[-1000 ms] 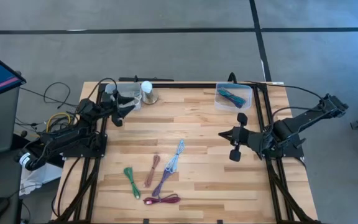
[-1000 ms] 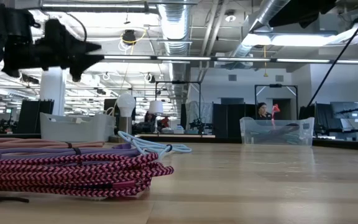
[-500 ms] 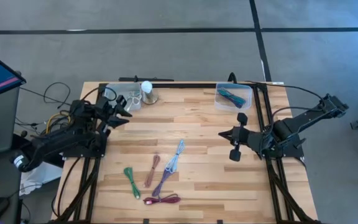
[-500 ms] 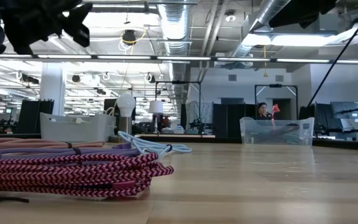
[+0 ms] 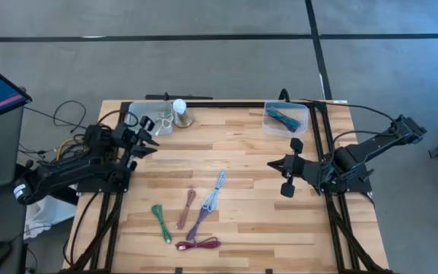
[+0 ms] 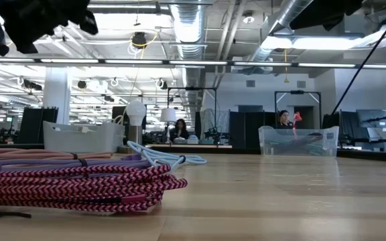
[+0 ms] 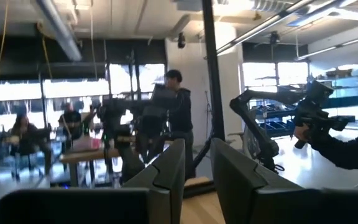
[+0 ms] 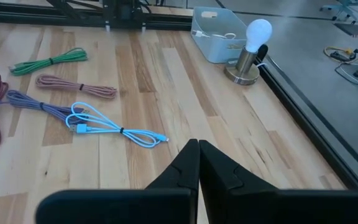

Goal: Pick & Place USB Port
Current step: Put the pink charger cable into the gray bin

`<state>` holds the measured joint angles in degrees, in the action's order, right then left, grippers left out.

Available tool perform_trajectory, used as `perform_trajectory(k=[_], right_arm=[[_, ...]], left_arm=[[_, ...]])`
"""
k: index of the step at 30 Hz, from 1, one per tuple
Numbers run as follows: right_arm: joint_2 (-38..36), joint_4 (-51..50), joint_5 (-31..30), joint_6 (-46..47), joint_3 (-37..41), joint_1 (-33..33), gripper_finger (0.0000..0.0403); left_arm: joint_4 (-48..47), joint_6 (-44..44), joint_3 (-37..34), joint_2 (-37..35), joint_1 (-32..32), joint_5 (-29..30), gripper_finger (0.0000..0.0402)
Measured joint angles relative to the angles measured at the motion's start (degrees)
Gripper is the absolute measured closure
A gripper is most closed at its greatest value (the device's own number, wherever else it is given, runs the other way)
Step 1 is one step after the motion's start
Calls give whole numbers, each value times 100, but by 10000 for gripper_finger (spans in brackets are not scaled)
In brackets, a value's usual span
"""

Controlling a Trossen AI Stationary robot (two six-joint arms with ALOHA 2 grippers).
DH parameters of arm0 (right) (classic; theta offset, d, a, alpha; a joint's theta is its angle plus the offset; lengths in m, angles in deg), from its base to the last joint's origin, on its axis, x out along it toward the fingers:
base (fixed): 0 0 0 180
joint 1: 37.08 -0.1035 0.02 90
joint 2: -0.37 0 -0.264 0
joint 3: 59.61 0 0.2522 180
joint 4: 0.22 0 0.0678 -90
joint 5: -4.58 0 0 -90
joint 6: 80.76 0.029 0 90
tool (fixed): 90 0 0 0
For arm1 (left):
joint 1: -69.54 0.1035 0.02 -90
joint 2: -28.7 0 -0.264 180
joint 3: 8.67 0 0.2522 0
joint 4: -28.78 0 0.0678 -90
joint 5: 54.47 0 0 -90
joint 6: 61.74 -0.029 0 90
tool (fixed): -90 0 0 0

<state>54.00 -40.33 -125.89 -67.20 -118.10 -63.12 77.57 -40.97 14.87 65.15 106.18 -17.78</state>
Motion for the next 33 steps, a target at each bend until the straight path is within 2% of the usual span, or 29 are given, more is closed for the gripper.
perform_trajectory(k=[6, 10, 12, 15, 16, 18, 20, 23, 30, 33], right_arm=[[0, 0, 0, 2, 0, 0, 403], [0, 2, -2, 2, 0, 0, 403], [0, 4, -2, 2, 0, 0, 403], [-1, 4, -2, 2, 0, 0, 403], [0, 4, -2, 3, 0, 0, 403], [0, 4, 1, 4, 0, 0, 403], [0, -1, 4, 4, 0, -16, 403], [0, -67, 9, 4, 0, -24, 403], [9, -172, 15, 211, 0, -24, 403], [9, -170, 17, 354, 0, -28, 403]], left_arm=[[115, -189, 2, 14, -134, -100, 325], [120, 214, 2, 15, -314, 69, 325], [117, 320, 2, 13, -394, 394, 325], [-86, 623, 2, 11, -402, 1342, 331], [-194, 646, 2, 11, -373, 1479, 338], [-439, 687, 1, -8, -303, 1339, 356], [-407, 968, 5, -126, -280, 920, 379], [-400, 1427, 121, -501, -278, 453, 396], [-427, 2193, 348, -2142, -68, 424, 397], [-1222, 2338, 352, -2912, 211, 457, 398]])
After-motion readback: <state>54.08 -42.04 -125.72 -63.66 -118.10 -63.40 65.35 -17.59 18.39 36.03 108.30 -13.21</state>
